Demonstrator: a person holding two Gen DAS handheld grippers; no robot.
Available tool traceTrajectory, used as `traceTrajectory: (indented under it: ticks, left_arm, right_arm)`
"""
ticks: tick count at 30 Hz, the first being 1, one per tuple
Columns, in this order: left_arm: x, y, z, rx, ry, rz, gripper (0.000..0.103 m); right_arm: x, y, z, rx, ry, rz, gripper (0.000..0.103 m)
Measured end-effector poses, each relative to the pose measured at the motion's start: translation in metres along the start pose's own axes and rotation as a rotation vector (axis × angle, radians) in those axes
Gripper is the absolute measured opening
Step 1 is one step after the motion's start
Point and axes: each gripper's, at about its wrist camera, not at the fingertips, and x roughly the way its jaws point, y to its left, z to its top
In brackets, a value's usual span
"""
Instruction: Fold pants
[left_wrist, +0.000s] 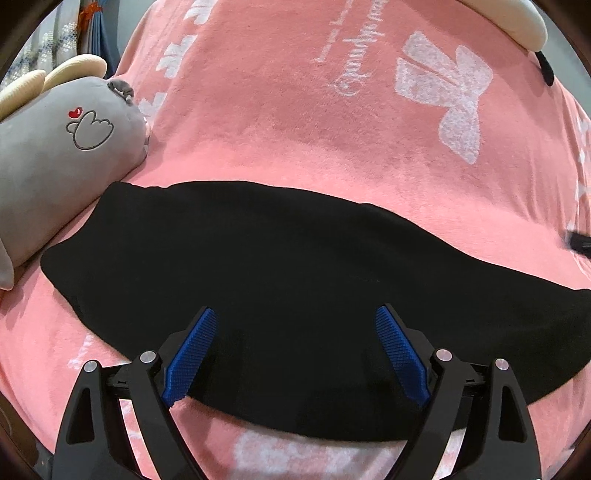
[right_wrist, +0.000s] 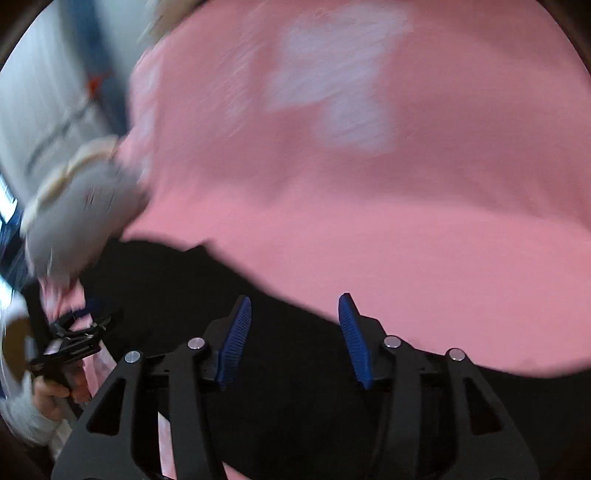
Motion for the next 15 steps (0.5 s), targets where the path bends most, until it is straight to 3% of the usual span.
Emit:
traceTrajectory:
  ticks: [3, 5, 6, 7, 8, 9, 12, 15]
  left_arm:
    - [-0.002, 0.006, -0.003, 0.005, 0.005, -0.018, 0.086]
    - [0.0, 0.012, -0.004, 0.001, 0.017, -0.03, 0.086]
    - [0.002, 0.014, -0.004, -0.004, 0.026, -0.032, 0.086]
    - [0.003, 0.016, -0.004, -0.008, 0.032, -0.038, 0.086]
    - [0.004, 0.017, -0.003, -0.013, 0.037, -0.044, 0.086]
    - [0.005, 0.018, -0.003, -0.019, 0.038, -0.05, 0.086]
    - [0.007, 0.018, -0.001, -0.028, 0.037, -0.079, 0.086]
    - [0.009, 0.015, -0.001, -0.015, 0.045, -0.077, 0.086]
  right_arm:
    - [0.082, 0.043, 0.015, -0.061, 0.113, 0.054, 0.048]
    - [0.113, 0.071, 0.015, -0.115, 0.166, 0.032, 0.045]
    - [0.135, 0.079, 0.017, -0.172, 0.227, 0.021, 0.033]
    - [0.146, 0.088, 0.018, -0.214, 0.246, -0.003, 0.032]
    - [0.146, 0.093, 0.022, -0.231, 0.235, -0.015, 0.014]
    - [0.143, 0.097, 0.033, -0.239, 0.216, -0.025, 0.005]
    - [0.133, 0.108, 0.057, -0.304, 0.094, -0.117, 0.006]
    - [0.15, 0.088, 0.059, -0.241, 0.152, -0.173, 0.008]
